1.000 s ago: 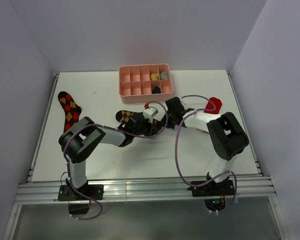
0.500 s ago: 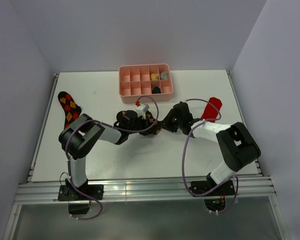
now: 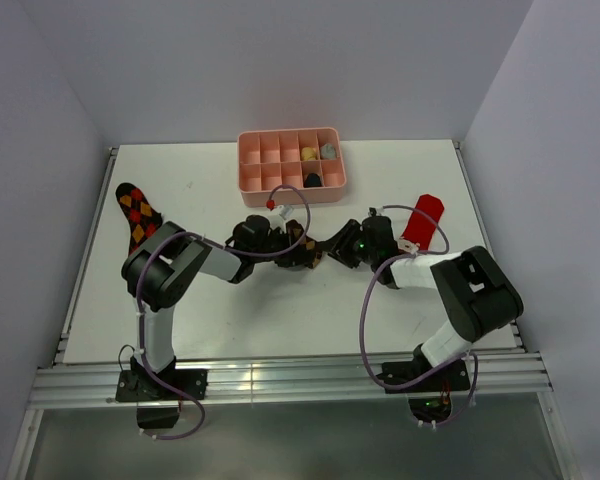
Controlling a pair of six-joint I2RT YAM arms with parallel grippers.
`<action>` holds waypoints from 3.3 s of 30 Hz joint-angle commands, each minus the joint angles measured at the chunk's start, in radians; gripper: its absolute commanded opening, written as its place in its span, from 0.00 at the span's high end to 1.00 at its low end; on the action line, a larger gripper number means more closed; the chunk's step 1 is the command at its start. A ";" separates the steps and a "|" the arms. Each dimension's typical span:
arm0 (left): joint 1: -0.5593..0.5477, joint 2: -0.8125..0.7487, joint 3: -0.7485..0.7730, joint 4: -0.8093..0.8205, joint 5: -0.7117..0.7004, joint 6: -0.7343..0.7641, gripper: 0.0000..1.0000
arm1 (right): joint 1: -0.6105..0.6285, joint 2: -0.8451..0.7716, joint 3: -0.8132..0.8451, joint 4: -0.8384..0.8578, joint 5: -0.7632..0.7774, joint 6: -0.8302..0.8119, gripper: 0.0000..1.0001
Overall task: Roll the socks
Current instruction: Roll the sock at the center of the board.
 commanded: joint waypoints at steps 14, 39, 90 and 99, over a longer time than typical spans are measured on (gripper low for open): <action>0.024 0.062 0.000 -0.109 0.048 -0.053 1.00 | -0.049 0.110 -0.067 0.272 -0.060 0.030 0.53; 0.024 0.105 0.039 -0.123 0.116 -0.059 1.00 | -0.048 0.219 0.010 0.212 -0.051 -0.001 0.50; 0.075 0.184 0.011 -0.020 0.228 -0.233 0.99 | -0.083 0.302 0.068 0.119 -0.154 -0.076 1.00; 0.072 0.058 -0.032 -0.028 0.117 -0.113 0.68 | -0.054 0.216 0.214 -0.266 0.016 -0.157 1.00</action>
